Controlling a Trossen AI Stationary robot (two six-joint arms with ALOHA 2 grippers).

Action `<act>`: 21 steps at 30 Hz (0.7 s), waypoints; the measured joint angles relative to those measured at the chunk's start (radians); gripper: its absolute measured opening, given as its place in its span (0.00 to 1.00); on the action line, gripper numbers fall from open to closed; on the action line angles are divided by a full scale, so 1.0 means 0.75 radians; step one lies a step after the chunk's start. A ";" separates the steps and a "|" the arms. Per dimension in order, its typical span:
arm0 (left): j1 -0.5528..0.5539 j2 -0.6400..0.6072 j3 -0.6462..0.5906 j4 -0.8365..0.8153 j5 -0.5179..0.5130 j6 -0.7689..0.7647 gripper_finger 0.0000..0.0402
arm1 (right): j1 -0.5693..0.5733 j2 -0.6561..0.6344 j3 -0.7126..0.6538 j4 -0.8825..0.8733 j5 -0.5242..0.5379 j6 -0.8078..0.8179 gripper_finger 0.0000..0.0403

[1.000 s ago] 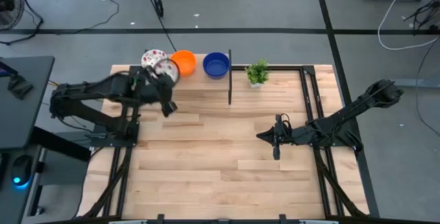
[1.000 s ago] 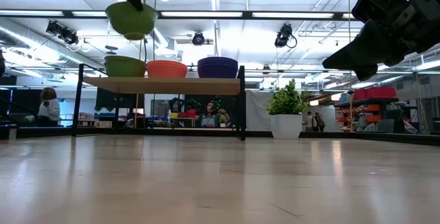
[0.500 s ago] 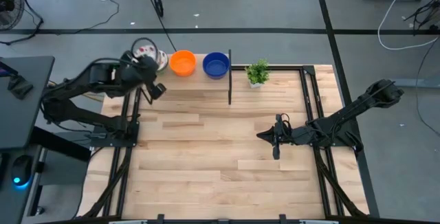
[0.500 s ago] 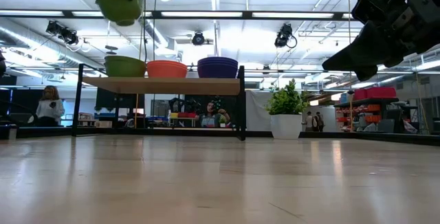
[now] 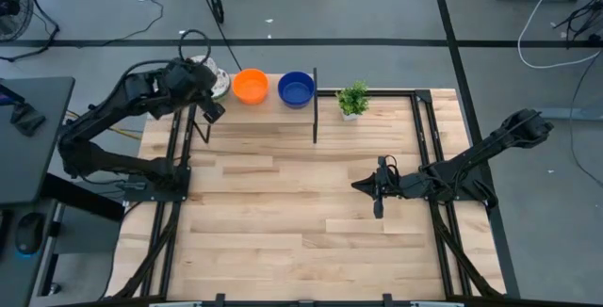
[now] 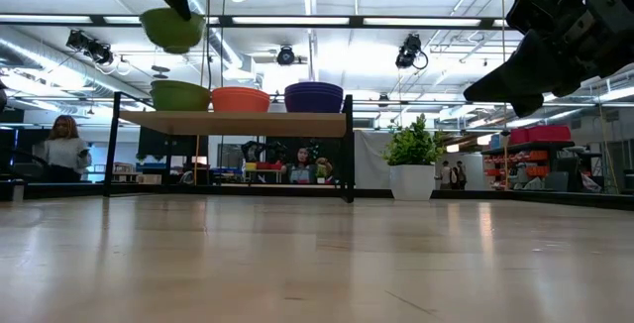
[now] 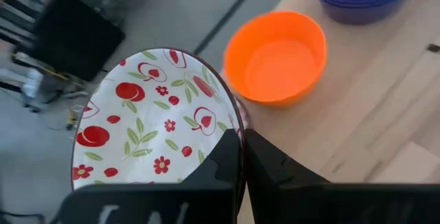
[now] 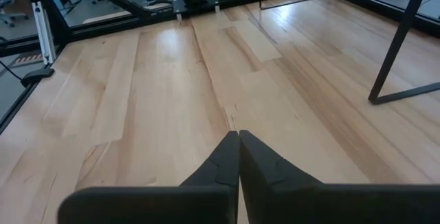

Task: Pick & Place Mini bowls
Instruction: Stack the white bowl top the stacked white bowls on the shelf

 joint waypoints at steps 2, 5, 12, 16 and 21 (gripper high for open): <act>0.044 0.012 -0.024 0.038 0.052 0.035 0.03 | 0.000 0.000 0.000 0.000 0.000 0.000 0.03; 0.086 0.044 -0.055 0.072 0.105 0.073 0.03 | 0.000 0.000 0.000 0.004 0.000 0.001 0.03; 0.143 0.137 -0.080 0.073 0.092 0.116 0.03 | 0.000 0.000 0.000 0.007 0.000 0.003 0.03; 0.178 0.184 -0.080 0.074 0.098 0.132 0.03 | 0.000 0.000 0.000 0.007 -0.001 0.003 0.03; 0.232 0.229 -0.080 0.075 0.100 0.129 0.03 | 0.001 0.000 0.000 0.008 -0.001 0.004 0.03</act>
